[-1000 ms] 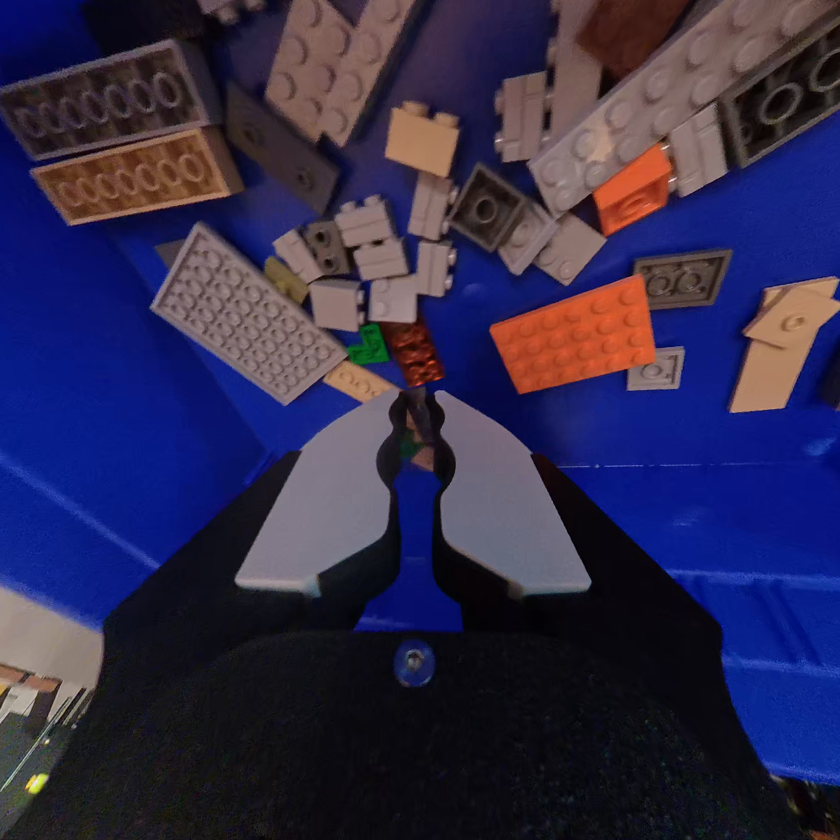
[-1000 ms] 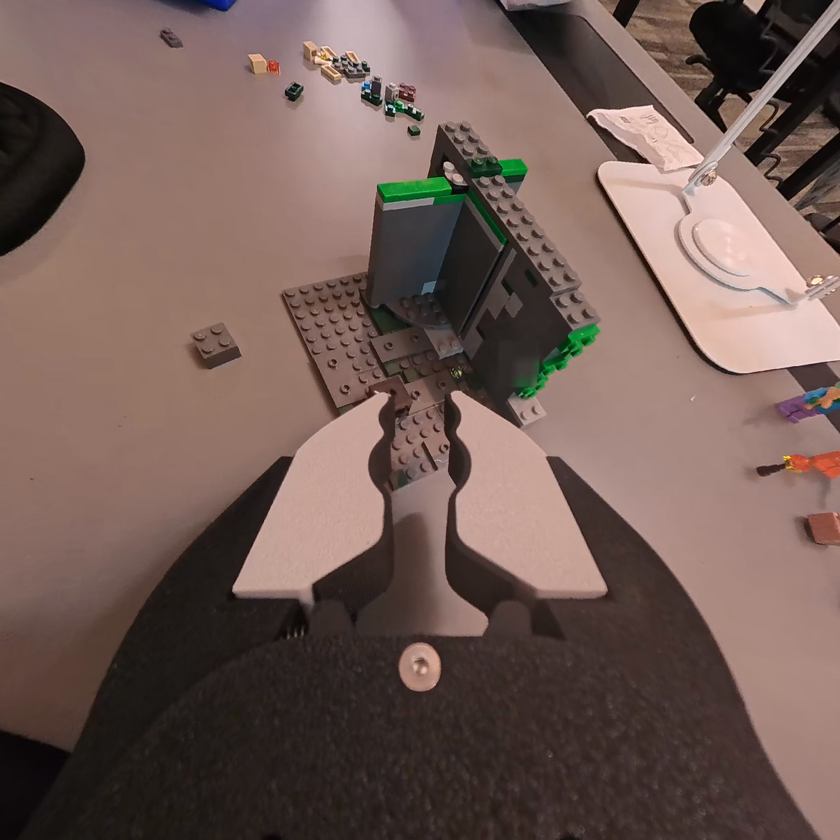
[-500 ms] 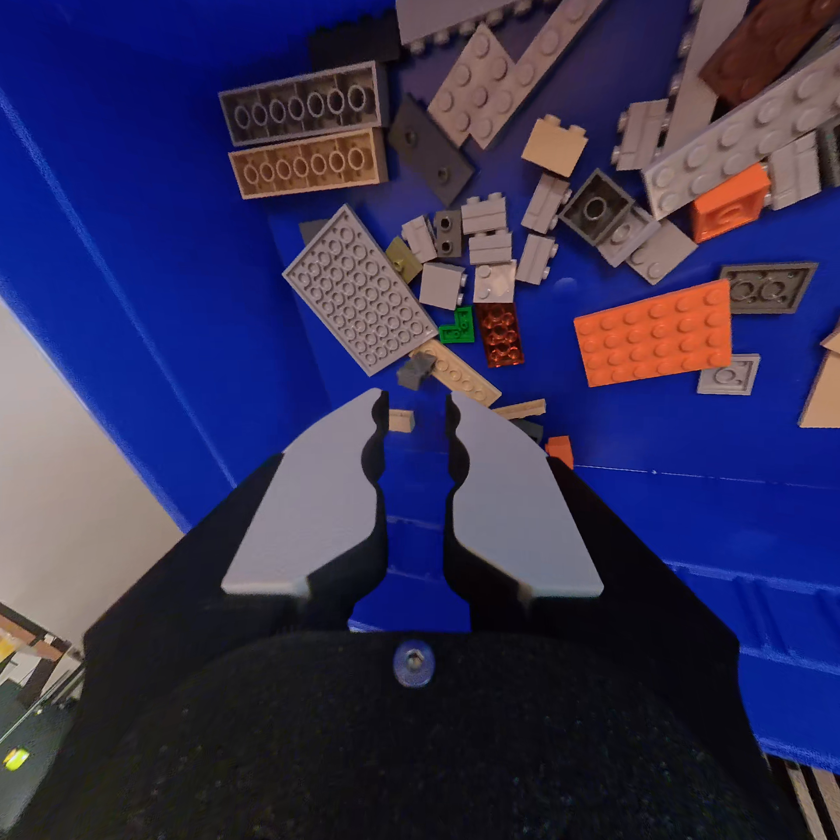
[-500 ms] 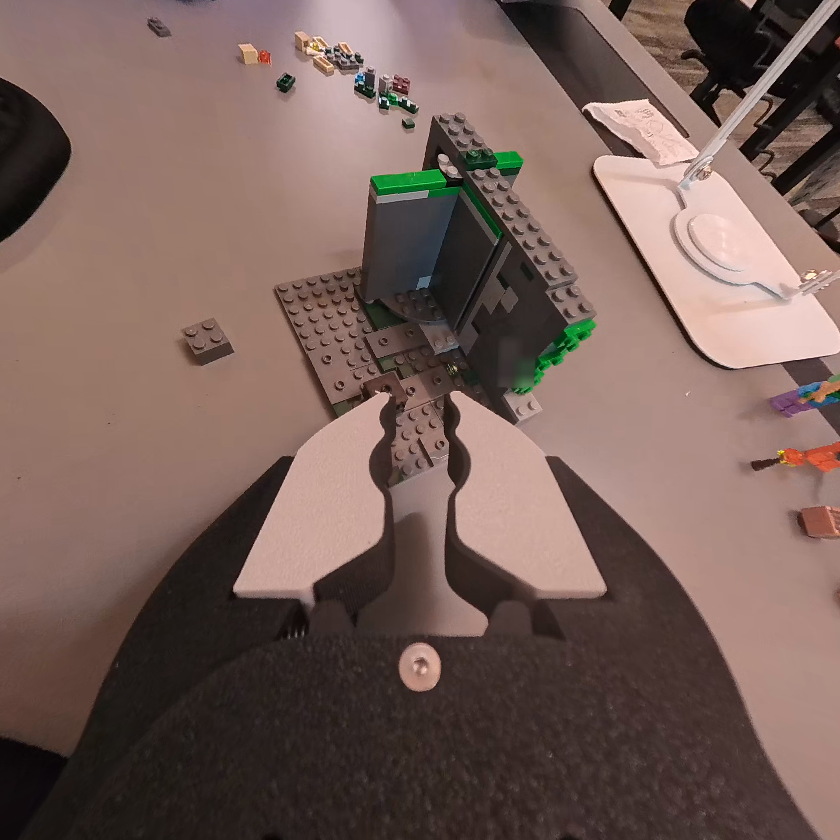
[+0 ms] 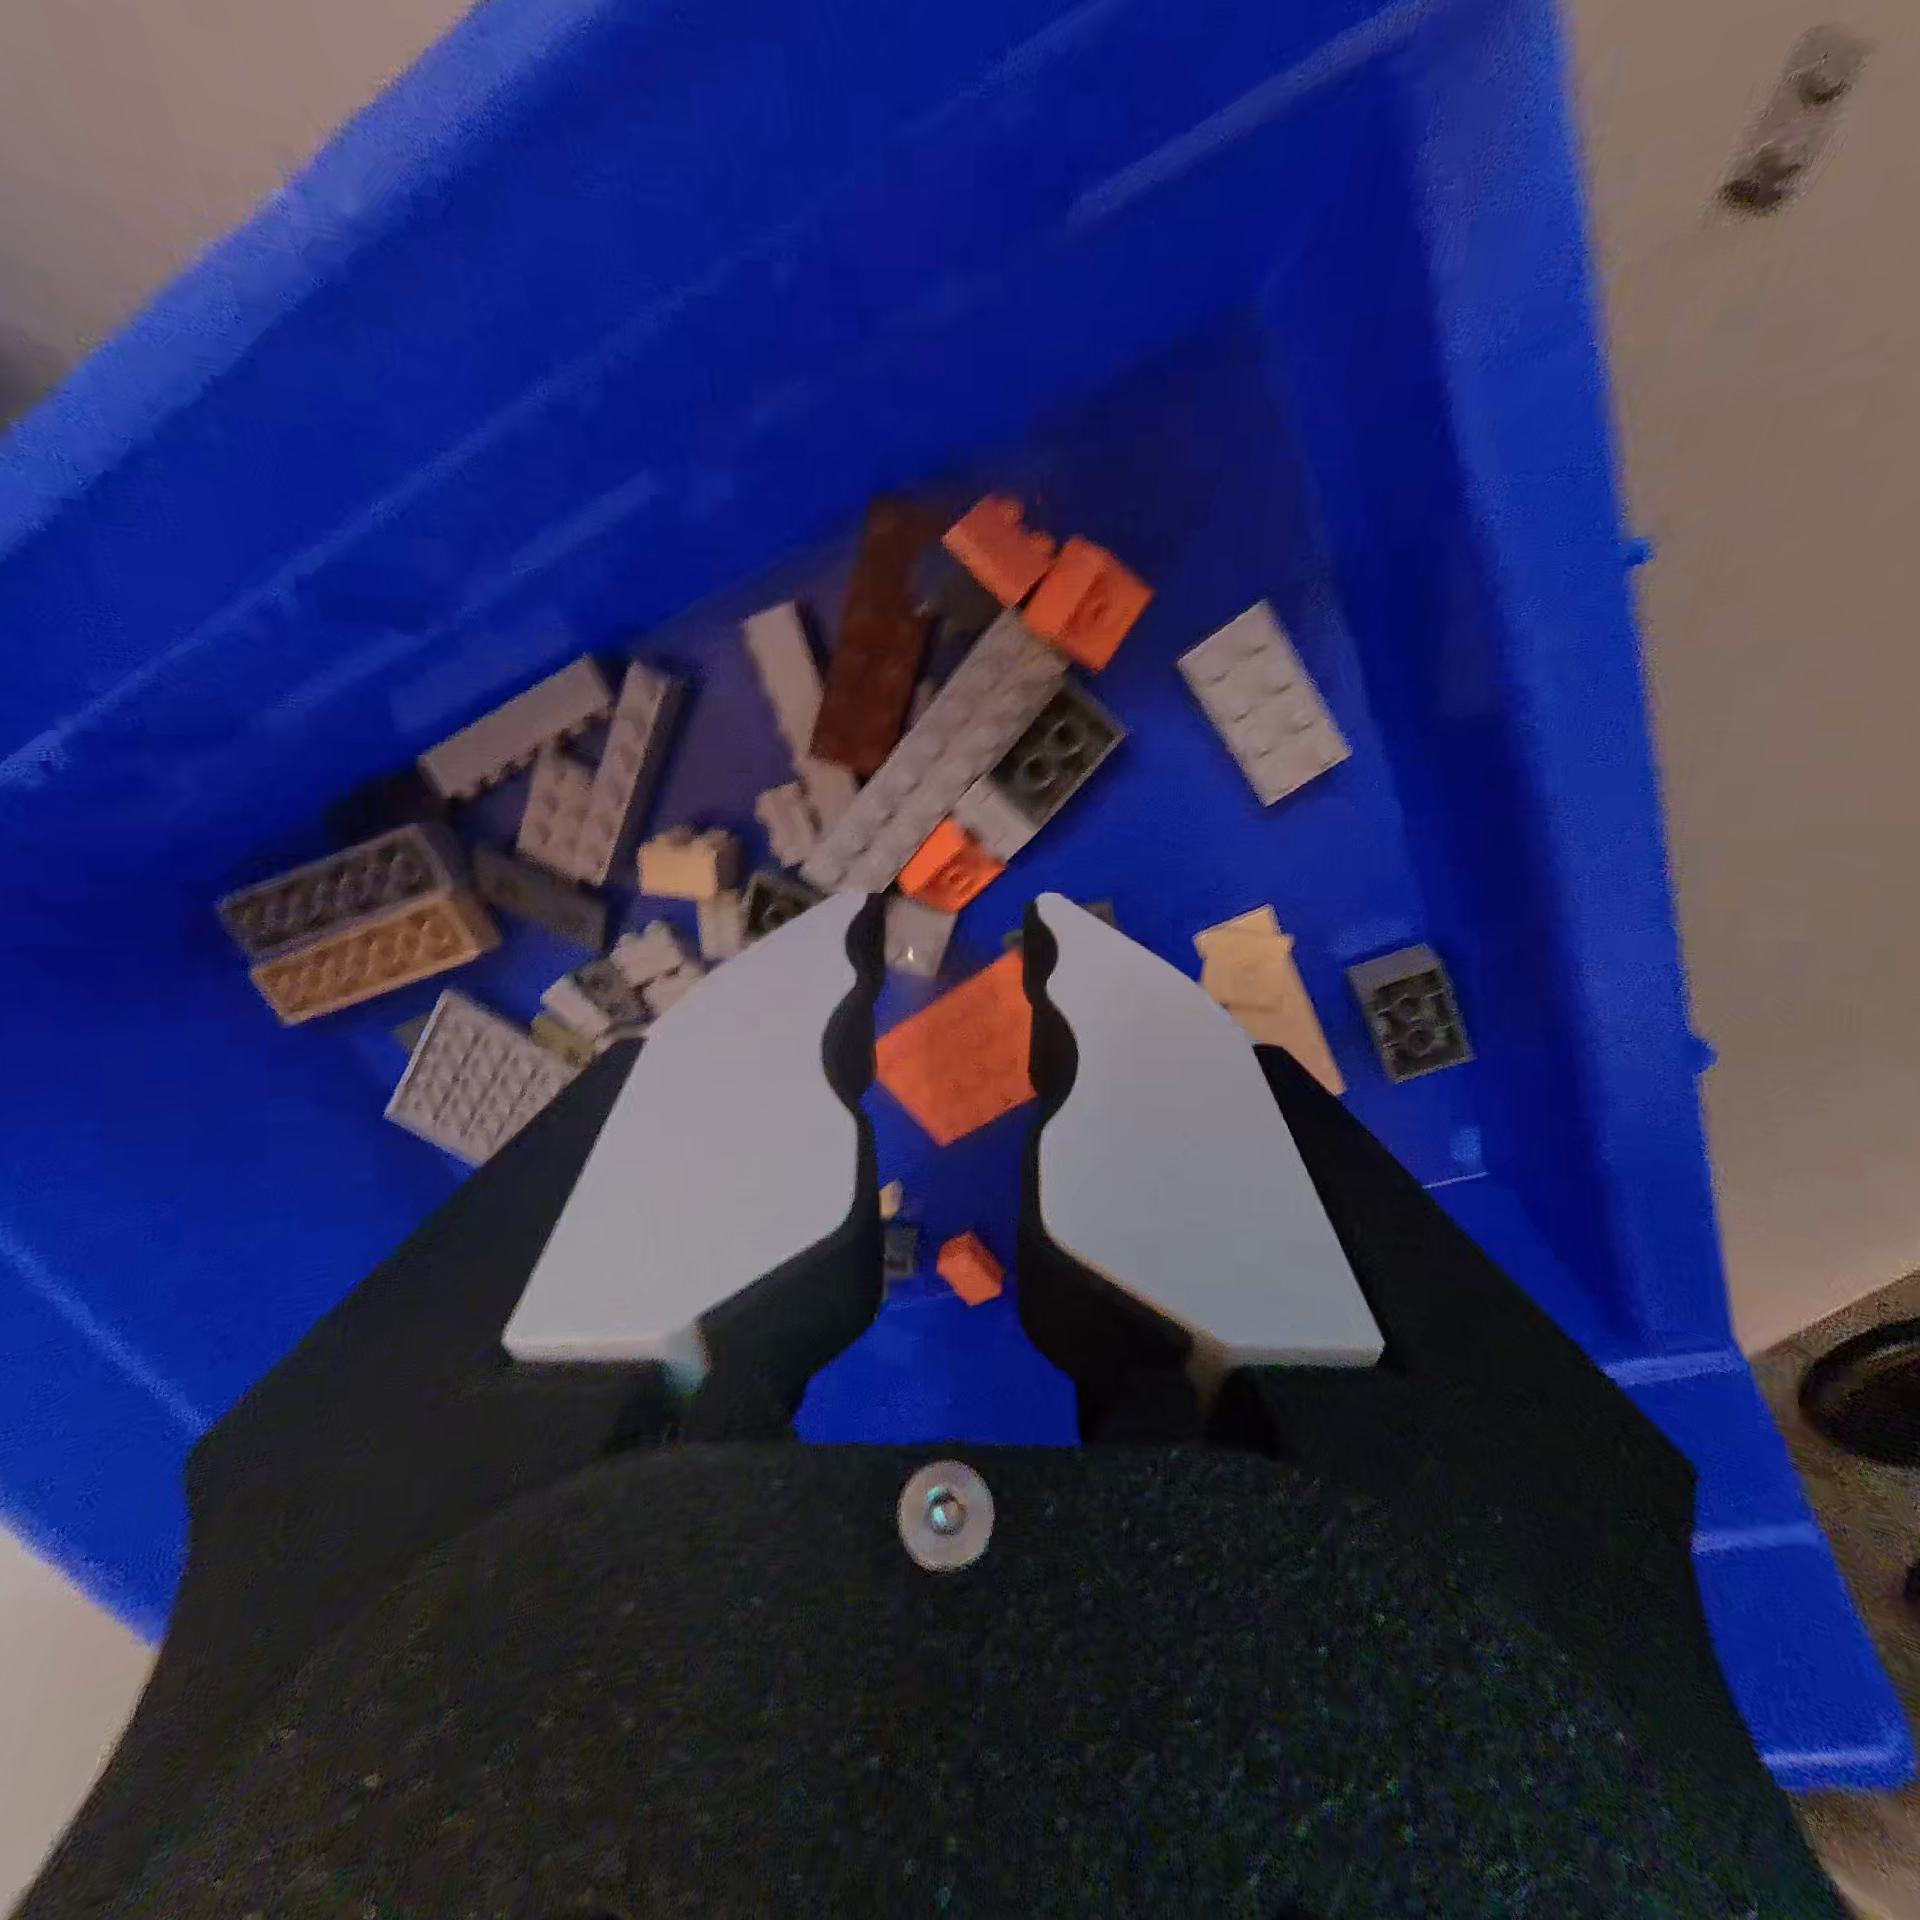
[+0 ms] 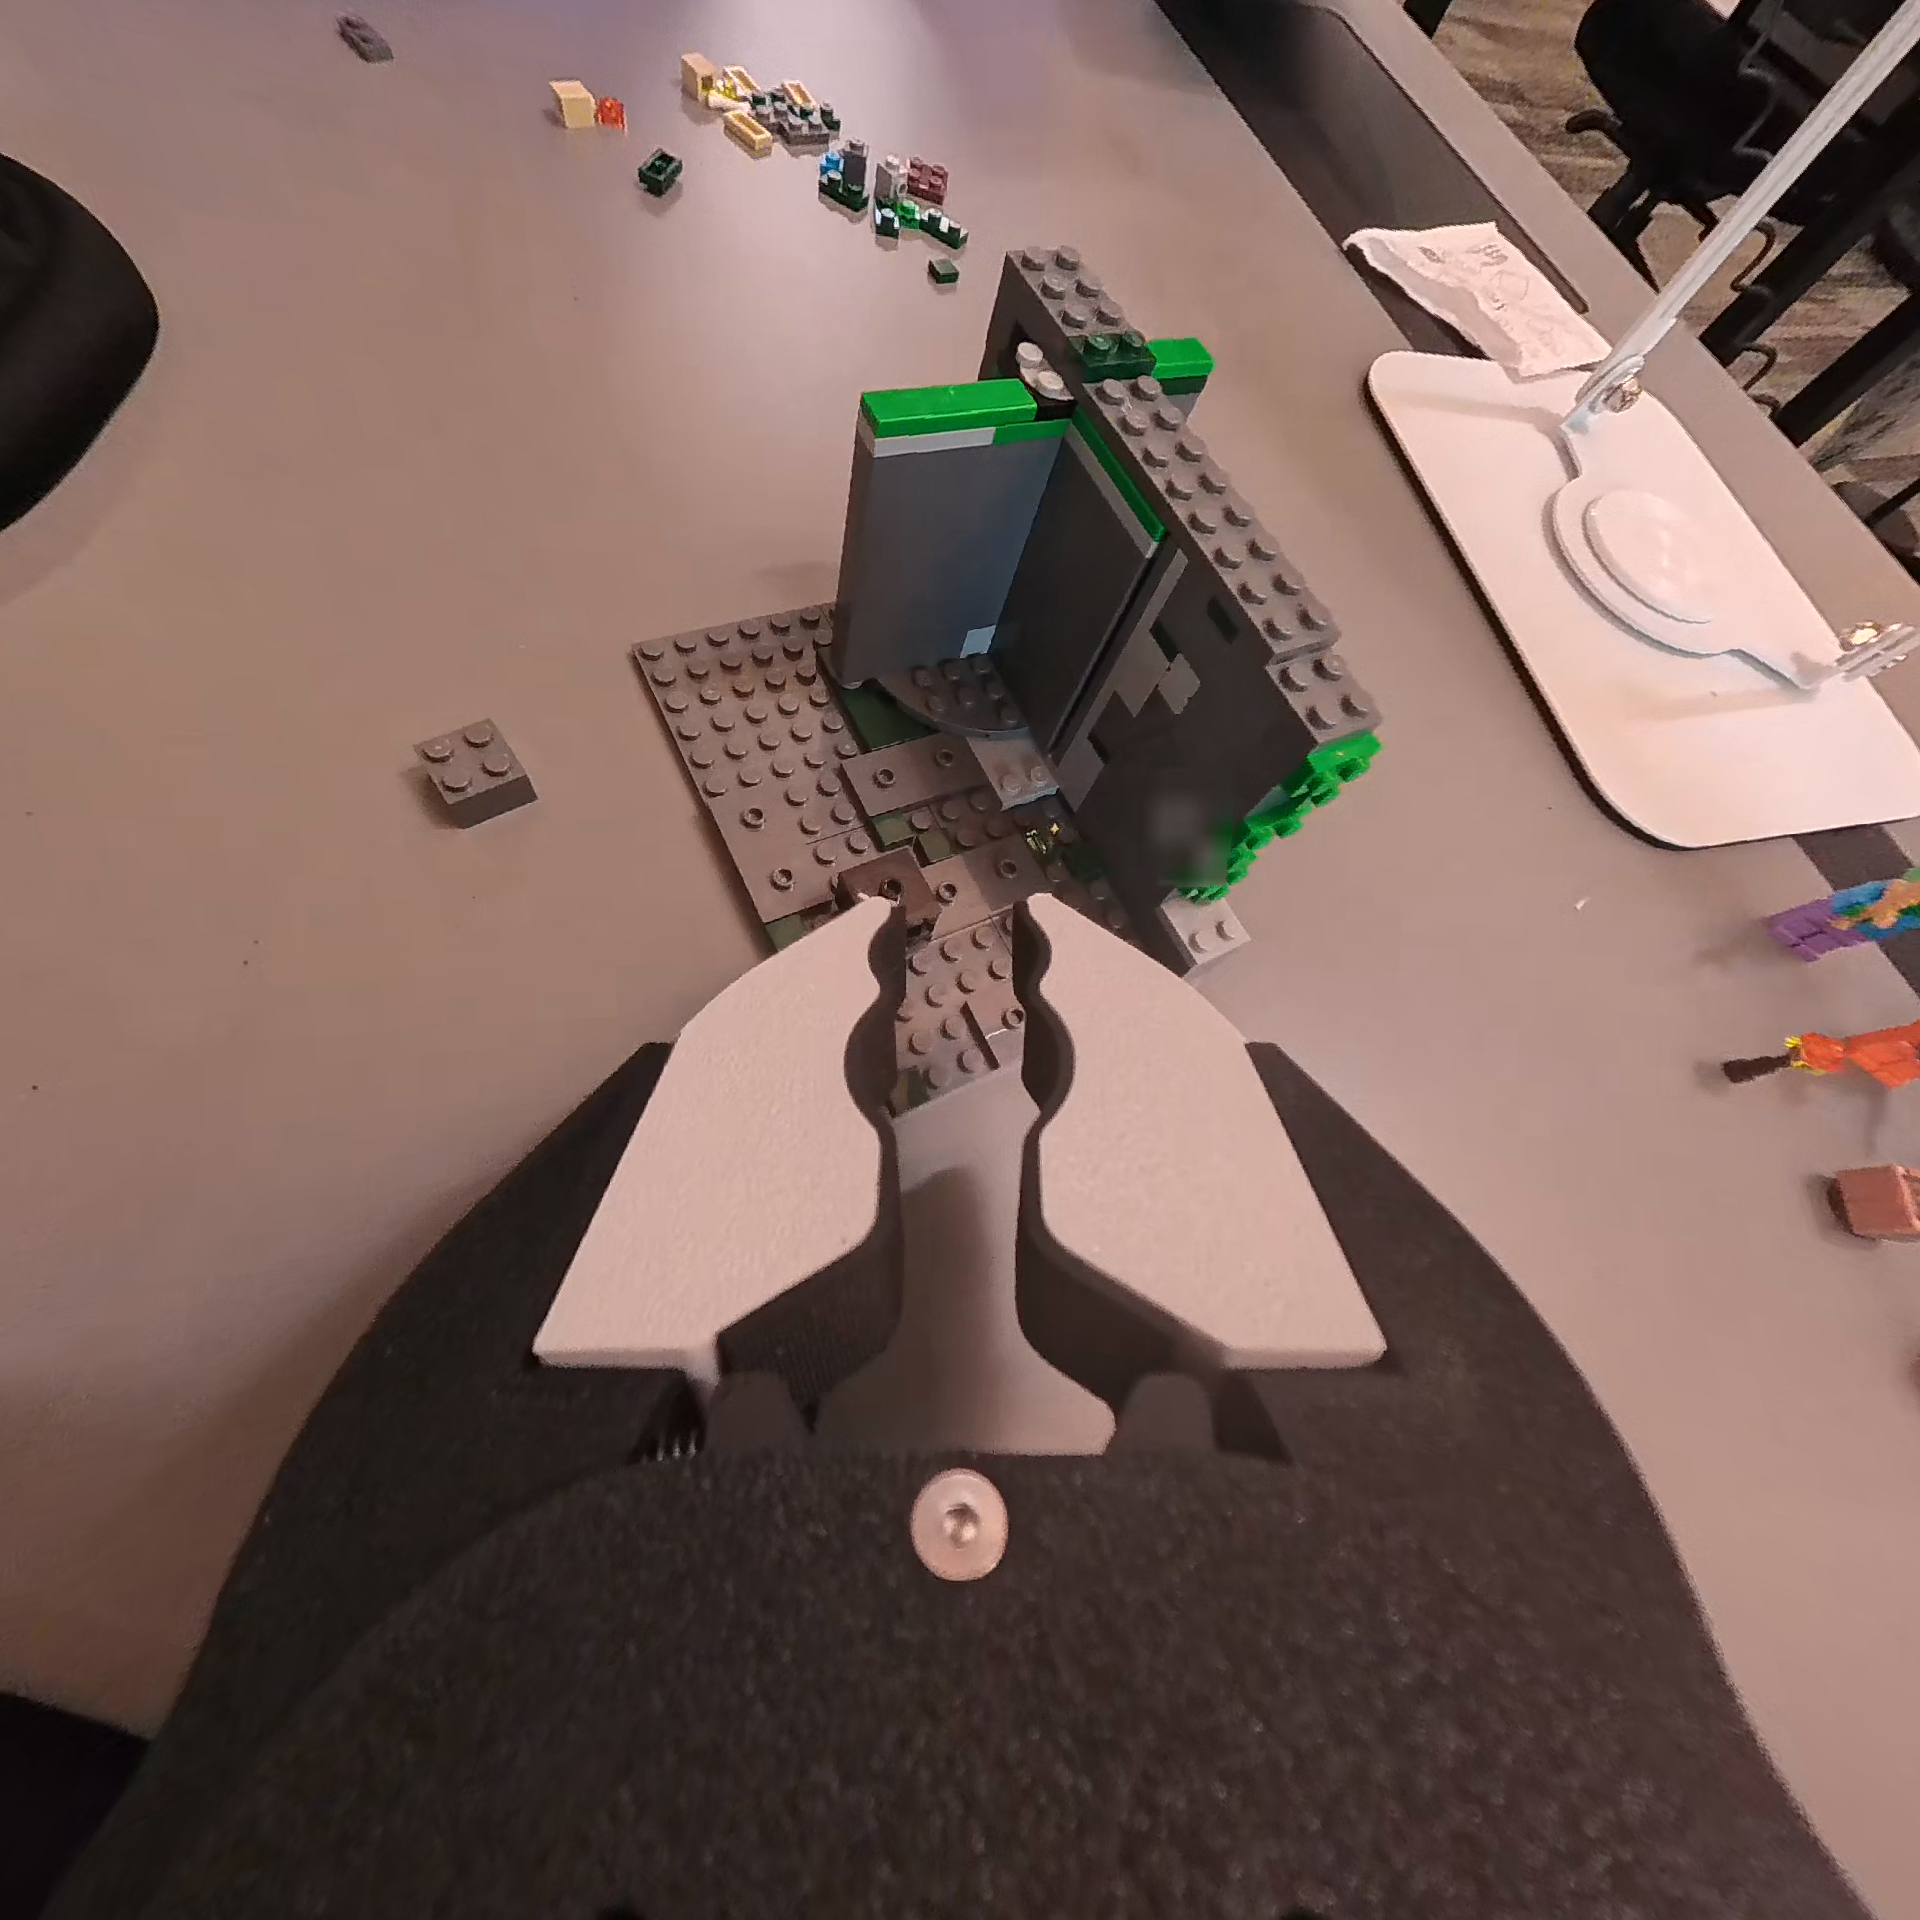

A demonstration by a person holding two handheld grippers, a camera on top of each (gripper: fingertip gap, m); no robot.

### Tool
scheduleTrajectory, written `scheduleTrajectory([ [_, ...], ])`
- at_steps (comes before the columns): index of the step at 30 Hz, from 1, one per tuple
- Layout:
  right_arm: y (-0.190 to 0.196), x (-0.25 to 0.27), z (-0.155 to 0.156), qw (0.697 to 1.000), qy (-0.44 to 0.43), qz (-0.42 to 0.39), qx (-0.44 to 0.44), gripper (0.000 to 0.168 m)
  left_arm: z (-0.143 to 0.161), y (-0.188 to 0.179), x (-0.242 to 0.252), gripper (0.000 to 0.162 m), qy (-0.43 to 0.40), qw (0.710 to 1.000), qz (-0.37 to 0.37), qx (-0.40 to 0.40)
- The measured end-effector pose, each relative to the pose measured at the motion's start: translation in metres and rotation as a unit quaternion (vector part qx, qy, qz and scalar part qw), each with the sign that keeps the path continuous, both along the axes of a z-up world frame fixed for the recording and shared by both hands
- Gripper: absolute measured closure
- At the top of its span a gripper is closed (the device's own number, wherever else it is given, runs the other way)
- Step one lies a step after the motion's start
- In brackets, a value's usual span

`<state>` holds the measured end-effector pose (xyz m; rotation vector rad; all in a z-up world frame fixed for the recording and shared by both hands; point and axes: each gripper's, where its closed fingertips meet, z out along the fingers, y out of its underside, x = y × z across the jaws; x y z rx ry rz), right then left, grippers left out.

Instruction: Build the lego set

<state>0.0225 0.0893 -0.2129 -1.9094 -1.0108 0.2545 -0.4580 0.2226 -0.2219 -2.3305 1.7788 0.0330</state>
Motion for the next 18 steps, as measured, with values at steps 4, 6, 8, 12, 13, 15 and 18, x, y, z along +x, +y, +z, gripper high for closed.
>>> scheduleTrajectory([
  [4, 0.001, 0.0, -0.001, 1.0, 0.002, 0.0, -0.001, 0.149, -0.009, -0.01, 0.023, 0.135, -0.003, 0.999, -0.042, 0.0],
  [6, 0.001, -0.001, -0.002, 1.0, 0.0, 0.0, -0.002, 0.149, -0.015, -0.012, 0.03, 0.136, 0.002, 0.998, -0.06, 0.001],
  [8, 0.001, 0.0, -0.002, 1.0, -0.001, -0.001, -0.001, 0.149, -0.019, -0.01, 0.031, 0.136, 0.016, 0.997, -0.071, 0.01],
  [12, 0.001, 0.001, -0.001, 1.0, 0.0, -0.003, 0.0, 0.15, -0.024, -0.007, 0.028, 0.141, 0.031, 0.996, -0.079, 0.018],
  [13, 0.001, 0.001, -0.001, 1.0, 0.0, -0.003, 0.0, 0.15, -0.024, -0.007, 0.027, 0.142, 0.034, 0.996, -0.079, 0.018],
  [15, 0.001, 0.001, -0.001, 1.0, 0.001, -0.003, 0.0, 0.15, -0.024, -0.006, 0.025, 0.143, 0.039, 0.996, -0.082, 0.024],
  [18, 0.001, 0.001, -0.001, 1.0, -0.002, -0.003, 0.0, 0.15, -0.024, -0.006, 0.024, 0.144, 0.038, 0.996, -0.078, 0.027],
])
